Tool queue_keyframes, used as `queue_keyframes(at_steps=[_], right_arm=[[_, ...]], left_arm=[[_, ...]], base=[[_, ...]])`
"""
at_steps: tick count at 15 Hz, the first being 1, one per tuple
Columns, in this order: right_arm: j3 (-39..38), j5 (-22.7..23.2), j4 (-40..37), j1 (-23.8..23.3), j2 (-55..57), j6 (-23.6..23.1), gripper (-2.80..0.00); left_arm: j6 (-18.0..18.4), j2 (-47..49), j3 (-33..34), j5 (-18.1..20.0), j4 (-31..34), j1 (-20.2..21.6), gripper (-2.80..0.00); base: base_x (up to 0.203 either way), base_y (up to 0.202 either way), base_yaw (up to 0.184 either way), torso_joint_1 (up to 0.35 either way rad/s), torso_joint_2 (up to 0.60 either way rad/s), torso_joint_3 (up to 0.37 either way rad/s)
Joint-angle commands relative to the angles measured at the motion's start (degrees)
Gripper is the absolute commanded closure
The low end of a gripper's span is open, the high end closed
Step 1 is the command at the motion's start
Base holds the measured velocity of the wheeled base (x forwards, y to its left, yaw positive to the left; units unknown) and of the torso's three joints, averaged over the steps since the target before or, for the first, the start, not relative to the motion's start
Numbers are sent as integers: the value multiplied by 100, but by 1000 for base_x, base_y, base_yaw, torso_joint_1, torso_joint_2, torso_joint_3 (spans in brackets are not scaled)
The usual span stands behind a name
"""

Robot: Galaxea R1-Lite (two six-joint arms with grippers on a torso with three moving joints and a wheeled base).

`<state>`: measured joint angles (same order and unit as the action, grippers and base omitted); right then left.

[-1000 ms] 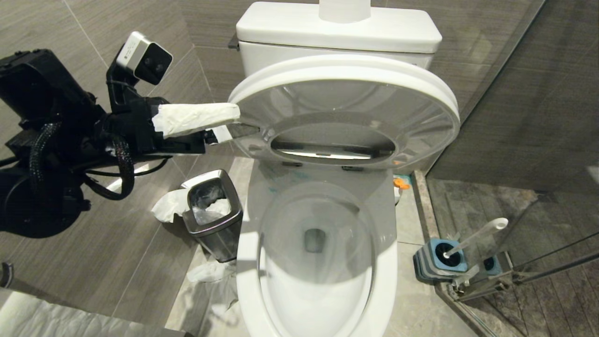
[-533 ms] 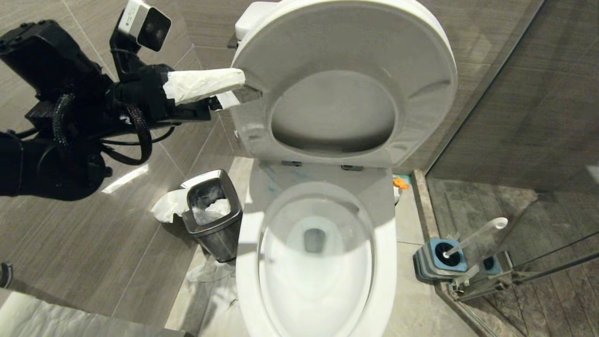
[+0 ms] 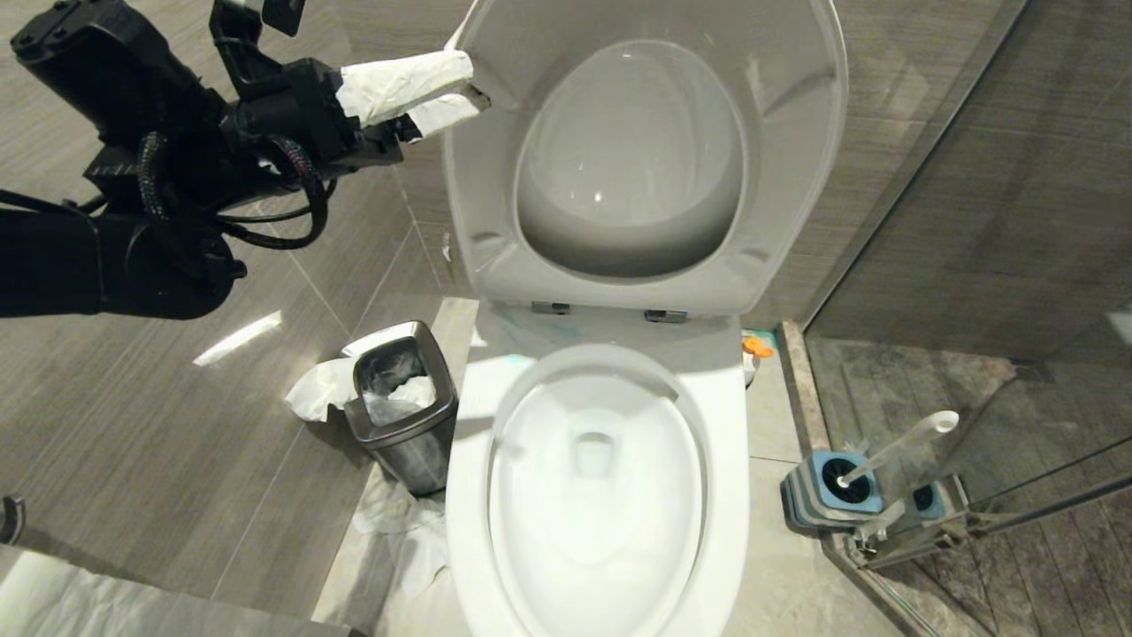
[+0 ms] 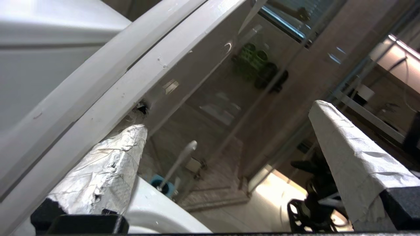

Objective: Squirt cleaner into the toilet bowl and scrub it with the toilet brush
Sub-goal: Use the left hand to lift the toilet lid slightly

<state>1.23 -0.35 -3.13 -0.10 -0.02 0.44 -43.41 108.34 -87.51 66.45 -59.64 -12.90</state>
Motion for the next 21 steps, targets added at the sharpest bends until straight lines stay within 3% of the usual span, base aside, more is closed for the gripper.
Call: queue_keyframes(at_steps=[1, 6, 11, 14, 21], right_arm=[[0, 0, -2, 1, 2, 0, 0], [0, 0, -3, 1, 2, 0, 0], [0, 0, -3, 1, 2, 0, 0], [0, 0, -3, 1, 2, 0, 0], [0, 0, 5, 1, 2, 0, 0]], left_arm=[[128, 271, -261, -265, 149, -1, -280], [1518, 564, -722, -1240, 1308, -233, -280], [2175, 954, -1500, -2231, 1840, -579, -280], [2370, 1144, -1905, -2564, 1989, -721, -280], [3036, 1302, -1976, -3131, 2097, -981, -280]], base=[[0, 0, 0, 0, 0, 0], [0, 0, 0, 0, 0, 0], [0, 0, 0, 0, 0, 0], [0, 0, 0, 0, 0, 0], [0, 0, 0, 0, 0, 0]])
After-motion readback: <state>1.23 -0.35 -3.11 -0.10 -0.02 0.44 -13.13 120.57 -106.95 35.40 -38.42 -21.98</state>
